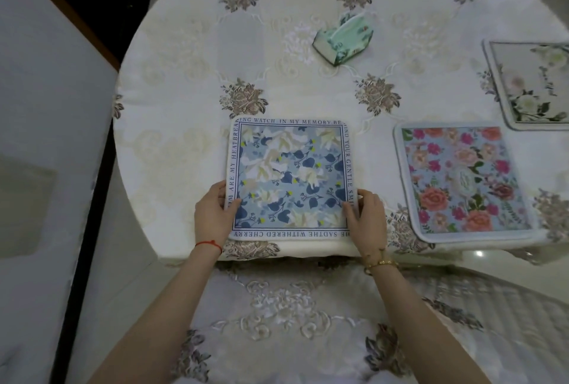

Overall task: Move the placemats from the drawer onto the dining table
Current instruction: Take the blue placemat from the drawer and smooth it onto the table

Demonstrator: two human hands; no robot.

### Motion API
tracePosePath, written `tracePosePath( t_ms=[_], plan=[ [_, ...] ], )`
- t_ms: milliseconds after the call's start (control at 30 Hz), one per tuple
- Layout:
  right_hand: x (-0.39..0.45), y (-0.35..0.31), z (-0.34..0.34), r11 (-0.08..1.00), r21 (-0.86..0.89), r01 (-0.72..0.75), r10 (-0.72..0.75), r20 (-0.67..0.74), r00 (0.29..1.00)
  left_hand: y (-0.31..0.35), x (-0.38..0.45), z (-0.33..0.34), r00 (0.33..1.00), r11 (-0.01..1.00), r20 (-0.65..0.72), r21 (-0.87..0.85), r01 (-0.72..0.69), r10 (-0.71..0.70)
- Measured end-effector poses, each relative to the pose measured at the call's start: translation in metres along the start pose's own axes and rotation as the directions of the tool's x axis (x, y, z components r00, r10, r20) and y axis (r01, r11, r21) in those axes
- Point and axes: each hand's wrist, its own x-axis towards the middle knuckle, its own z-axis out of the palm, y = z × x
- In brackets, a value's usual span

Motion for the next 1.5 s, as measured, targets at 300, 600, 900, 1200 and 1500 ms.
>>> tracePosePath(
  t_ms=[300, 600, 900, 1200, 1500],
  plan=[
    [0.046, -0.028, 0.006, 0.938, -0.246, 0.245, -0.272, -0.080, 0.959, 0.006, 0.033, 0.008, 0.967, 0.931, -0.049, 0.285, -0.227, 0.251],
    [0.146, -0.102, 0.059, 0.830, -0.160, 0.534, -0.470, 0.315, 0.825, 0.062, 0.134, 0.052, 0.851, 0.780, 0.260, 0.343, -0.524, 0.457],
    [0.156, -0.070, 0.058, 0.835, -0.187, 0.517, -0.442, 0.331, 0.834, 0.041, 0.147, 0.060, 0.828, 0.696, 0.307, 0.447, -0.561, 0.469],
    [0.139, -0.028, 0.017, 0.912, -0.282, 0.298, -0.248, 0.199, 0.948, 0.014, 0.134, 0.023, 0.904, 0.731, 0.216, 0.532, -0.426, 0.370],
    [0.098, -0.078, 0.066, 0.834, -0.147, 0.531, -0.439, 0.407, 0.801, 0.041, 0.092, 0.072, 0.797, 0.671, 0.420, 0.440, -0.597, 0.434]
  ],
)
